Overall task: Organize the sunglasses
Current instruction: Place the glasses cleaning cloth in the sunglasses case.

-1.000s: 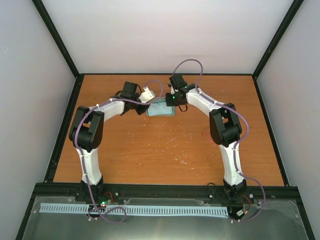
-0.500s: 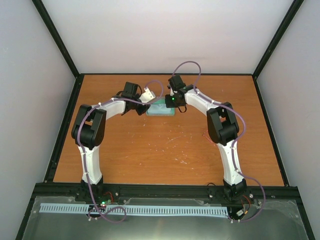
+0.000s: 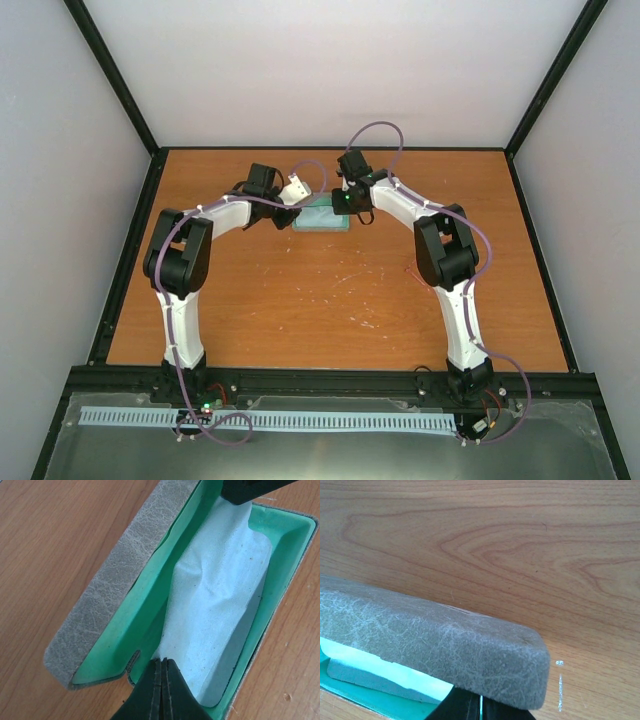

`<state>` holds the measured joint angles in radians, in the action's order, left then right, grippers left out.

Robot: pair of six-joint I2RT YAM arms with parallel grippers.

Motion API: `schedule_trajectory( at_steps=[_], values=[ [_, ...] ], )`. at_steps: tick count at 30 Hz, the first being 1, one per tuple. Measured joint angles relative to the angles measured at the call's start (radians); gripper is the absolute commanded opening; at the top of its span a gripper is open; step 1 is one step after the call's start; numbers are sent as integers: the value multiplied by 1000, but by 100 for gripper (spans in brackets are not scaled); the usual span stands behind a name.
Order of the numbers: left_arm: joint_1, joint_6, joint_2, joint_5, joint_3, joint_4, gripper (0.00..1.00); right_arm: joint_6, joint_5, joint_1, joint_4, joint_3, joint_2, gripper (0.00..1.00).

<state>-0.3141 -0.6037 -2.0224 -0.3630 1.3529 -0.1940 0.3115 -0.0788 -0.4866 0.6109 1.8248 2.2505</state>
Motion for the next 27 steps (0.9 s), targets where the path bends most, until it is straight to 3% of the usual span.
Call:
schedule_trajectory(
  at_steps=[7, 19, 27],
  values=[
    [0, -2, -15, -3, 8, 0, 11, 5, -2, 2, -1, -1, 0, 9],
    [0, -6, -16, -3, 7, 0, 28, 17, 1, 2, -3, -12, 0, 35],
    [0, 3, 11, 3, -43, 9, 43, 20, 59, 3, -18, -86, -46, 40]
  ],
)
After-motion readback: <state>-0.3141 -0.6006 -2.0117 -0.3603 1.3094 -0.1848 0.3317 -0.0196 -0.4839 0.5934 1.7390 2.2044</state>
